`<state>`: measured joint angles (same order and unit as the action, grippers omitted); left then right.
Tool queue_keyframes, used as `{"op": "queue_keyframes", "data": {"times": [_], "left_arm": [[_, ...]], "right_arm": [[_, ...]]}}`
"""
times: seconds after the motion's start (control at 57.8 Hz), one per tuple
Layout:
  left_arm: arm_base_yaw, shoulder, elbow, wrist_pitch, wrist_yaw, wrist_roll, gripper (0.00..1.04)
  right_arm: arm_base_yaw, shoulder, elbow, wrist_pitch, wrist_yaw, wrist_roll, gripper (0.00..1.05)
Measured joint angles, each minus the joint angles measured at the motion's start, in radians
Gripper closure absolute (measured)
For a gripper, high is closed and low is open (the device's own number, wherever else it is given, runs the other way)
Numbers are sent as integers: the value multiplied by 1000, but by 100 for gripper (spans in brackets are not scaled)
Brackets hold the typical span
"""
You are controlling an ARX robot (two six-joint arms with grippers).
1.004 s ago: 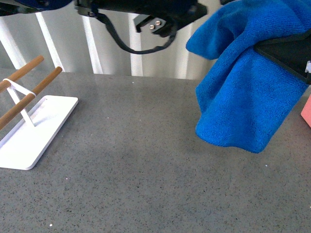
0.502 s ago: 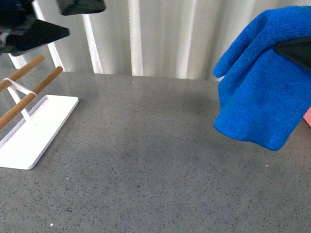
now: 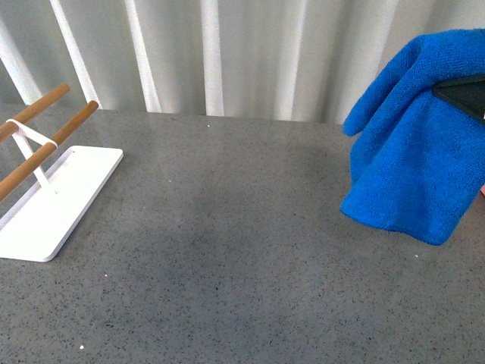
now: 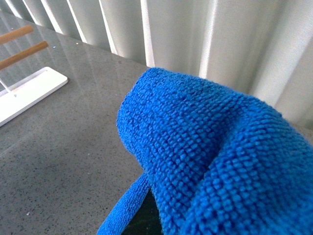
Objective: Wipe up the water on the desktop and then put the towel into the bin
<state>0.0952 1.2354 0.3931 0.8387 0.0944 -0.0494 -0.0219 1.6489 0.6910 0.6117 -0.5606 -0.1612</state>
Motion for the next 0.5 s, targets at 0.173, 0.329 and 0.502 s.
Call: {"op": "queue_keyframes", "data": {"times": [0.173,0.329,0.502], "left_arm": [[-20,-96,-116,13,-22,29,74],[-85,-209,-204,-6,-91,39,101],[-94,-312,-266,-53,-93,41,101]], "right_arm": [[-5,1,9,-39,24,-8,100],[-5,0,27,-89,55,-22,100],[6,-16,34,-117,64,-26,100]]}}
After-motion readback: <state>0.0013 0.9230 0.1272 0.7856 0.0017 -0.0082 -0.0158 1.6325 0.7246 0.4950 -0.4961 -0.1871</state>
